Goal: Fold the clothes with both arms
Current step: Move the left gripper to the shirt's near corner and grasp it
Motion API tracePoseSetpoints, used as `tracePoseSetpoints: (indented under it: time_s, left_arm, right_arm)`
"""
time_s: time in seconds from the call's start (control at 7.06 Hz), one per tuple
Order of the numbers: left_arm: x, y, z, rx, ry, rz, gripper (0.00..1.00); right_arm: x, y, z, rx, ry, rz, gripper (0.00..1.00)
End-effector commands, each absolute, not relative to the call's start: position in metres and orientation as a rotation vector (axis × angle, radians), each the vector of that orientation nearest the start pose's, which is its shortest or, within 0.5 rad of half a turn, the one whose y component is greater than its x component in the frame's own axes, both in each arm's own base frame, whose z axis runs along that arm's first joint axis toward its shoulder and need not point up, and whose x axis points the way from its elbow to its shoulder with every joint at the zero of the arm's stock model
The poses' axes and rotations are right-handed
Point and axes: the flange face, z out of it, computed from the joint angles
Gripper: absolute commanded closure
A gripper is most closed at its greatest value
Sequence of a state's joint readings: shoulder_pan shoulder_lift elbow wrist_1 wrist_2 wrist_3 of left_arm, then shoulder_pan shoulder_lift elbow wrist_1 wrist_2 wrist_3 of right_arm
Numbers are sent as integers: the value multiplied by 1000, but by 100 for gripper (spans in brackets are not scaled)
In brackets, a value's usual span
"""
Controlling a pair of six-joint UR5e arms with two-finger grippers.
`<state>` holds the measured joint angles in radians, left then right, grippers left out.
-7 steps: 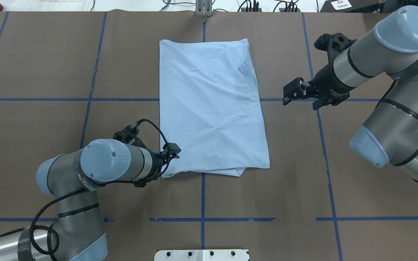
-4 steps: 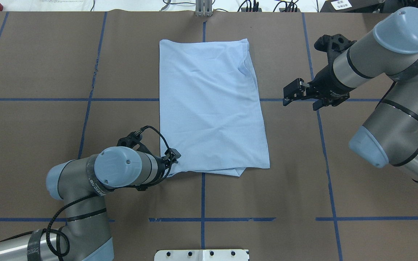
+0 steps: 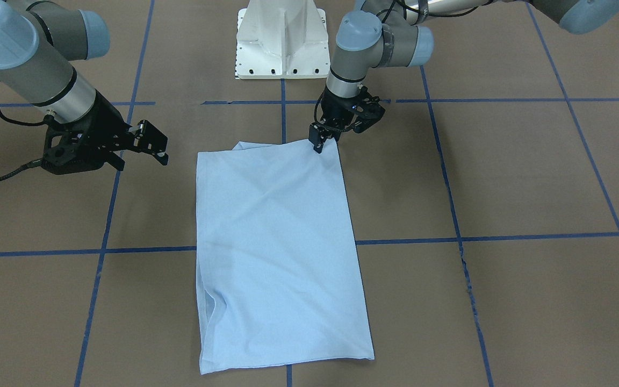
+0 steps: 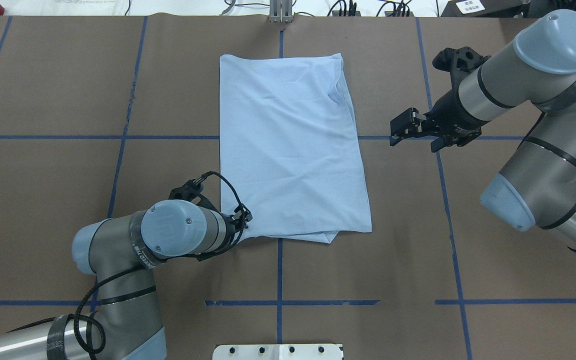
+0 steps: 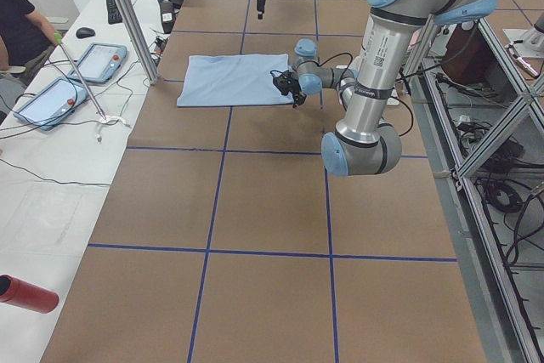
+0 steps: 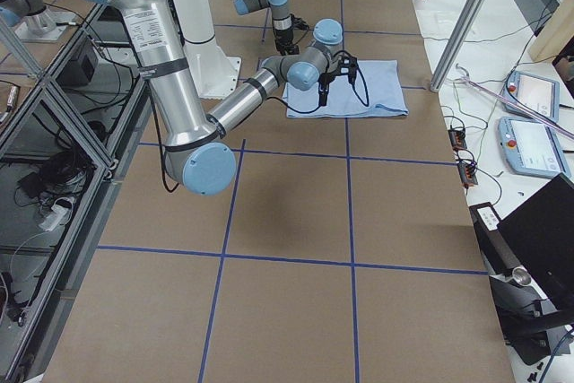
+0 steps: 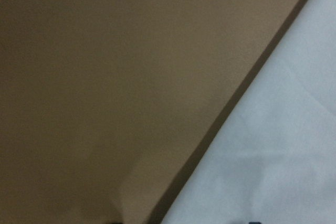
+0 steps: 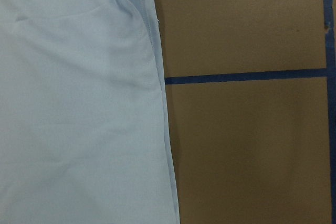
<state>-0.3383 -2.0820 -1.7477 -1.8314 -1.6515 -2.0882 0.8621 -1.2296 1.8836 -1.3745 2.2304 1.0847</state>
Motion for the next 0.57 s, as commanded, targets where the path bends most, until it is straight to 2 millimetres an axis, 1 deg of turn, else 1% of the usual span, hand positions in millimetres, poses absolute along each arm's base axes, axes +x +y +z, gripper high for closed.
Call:
tracePoseSetpoints:
  time_s: [0.0, 0.14, 0.28, 0.43]
  left_arm:
    - [573, -335, 252, -159, 947, -755, 63]
    - [574, -336, 260, -154, 936, -759, 61]
    - [572, -336, 259, -144, 932, -734, 32]
    - [569, -336, 256, -116, 926, -679, 9]
  right_arm:
    - [-322, -486, 302, 26, -1021, 63, 0]
    - [-322, -487, 304, 26, -1019, 61, 0]
    - [-323, -487, 304, 24, -1018, 63, 0]
    - [-323, -487, 303, 24, -1020, 62, 0]
